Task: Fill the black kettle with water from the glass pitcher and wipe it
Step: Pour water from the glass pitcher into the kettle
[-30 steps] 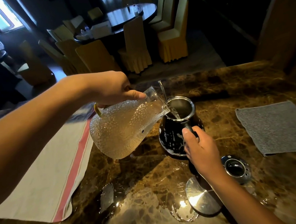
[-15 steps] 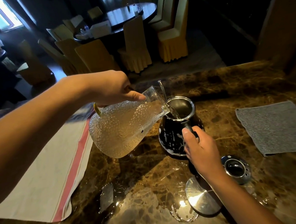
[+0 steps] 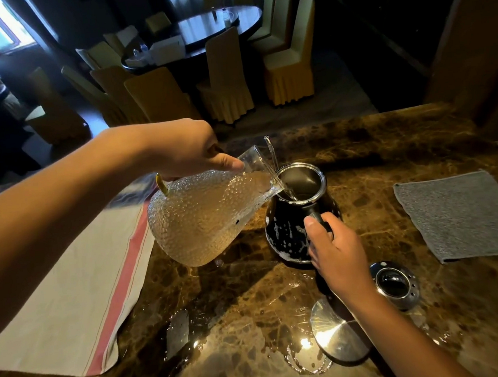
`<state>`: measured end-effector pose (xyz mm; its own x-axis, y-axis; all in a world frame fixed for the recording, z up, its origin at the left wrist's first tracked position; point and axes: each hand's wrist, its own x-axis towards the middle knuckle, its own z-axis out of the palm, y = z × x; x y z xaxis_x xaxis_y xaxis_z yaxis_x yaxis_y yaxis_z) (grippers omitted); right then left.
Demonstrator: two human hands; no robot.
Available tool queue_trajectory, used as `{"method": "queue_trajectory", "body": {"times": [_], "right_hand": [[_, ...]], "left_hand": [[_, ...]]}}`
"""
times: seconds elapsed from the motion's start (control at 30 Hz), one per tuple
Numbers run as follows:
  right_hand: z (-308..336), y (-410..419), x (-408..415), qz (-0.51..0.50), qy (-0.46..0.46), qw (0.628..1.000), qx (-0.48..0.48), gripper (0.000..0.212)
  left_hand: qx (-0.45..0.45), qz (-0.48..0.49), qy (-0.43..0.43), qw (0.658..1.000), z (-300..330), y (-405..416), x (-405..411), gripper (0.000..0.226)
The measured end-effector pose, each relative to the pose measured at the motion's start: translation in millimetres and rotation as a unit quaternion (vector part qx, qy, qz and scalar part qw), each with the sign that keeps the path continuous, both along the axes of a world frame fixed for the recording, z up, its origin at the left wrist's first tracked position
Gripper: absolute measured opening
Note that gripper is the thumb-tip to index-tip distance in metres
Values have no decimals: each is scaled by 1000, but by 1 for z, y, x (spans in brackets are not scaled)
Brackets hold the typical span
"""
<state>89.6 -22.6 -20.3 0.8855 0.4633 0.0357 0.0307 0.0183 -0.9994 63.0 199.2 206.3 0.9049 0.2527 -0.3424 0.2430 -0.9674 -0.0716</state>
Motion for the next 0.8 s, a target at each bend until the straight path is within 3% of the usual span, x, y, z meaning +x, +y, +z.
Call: {"method": "queue_trajectory", "body": {"times": [0.8], "right_hand": [[3,-1,0,-8,-16,1000,-20,65]], "left_hand": [[20,-11,3,1000,0,0,1,78]]}}
